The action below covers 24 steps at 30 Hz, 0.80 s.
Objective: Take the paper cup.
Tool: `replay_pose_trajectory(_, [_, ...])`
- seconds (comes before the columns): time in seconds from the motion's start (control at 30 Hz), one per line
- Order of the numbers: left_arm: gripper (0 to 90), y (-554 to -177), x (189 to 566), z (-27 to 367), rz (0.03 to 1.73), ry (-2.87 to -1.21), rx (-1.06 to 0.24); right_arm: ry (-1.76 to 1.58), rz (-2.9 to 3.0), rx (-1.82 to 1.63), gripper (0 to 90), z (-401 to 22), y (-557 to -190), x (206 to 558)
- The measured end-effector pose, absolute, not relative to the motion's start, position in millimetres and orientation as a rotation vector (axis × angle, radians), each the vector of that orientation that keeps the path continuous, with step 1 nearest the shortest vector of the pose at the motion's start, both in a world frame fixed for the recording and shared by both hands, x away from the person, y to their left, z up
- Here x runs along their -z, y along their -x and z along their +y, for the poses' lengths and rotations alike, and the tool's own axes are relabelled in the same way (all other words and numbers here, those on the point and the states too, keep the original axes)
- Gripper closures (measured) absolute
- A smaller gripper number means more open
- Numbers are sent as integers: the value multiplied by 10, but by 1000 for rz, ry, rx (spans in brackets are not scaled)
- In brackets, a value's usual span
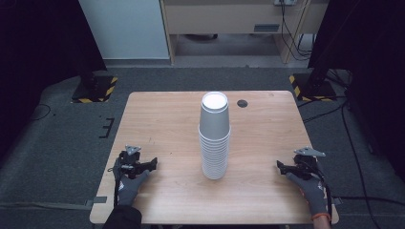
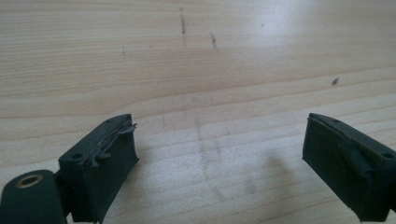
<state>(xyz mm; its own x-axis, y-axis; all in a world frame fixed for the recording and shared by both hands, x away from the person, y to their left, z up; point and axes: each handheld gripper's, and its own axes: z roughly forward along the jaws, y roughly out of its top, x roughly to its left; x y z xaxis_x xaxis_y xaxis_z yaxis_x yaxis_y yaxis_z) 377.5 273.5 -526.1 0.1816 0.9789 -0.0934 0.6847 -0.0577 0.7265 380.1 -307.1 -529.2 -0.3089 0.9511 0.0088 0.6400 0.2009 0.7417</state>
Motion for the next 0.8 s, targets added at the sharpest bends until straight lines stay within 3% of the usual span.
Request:
replay_pose_trajectory(0.37, [97,-3674,5034,2768,1526,-1653,-543,-1423,1956,-1083,119,-2968,-3707,5009])
replay_pose_trajectory(0.5, [134,-3625,4955,2743,1483,-1643,-551,-1399,1933,-1147,127,-2928,-3672,4904])
replay_pose_trajectory(0.8, [128,-3526,4731,2684,1383,-1617,-578,-1351,1882,-1238,126,-2847,-3626,4681])
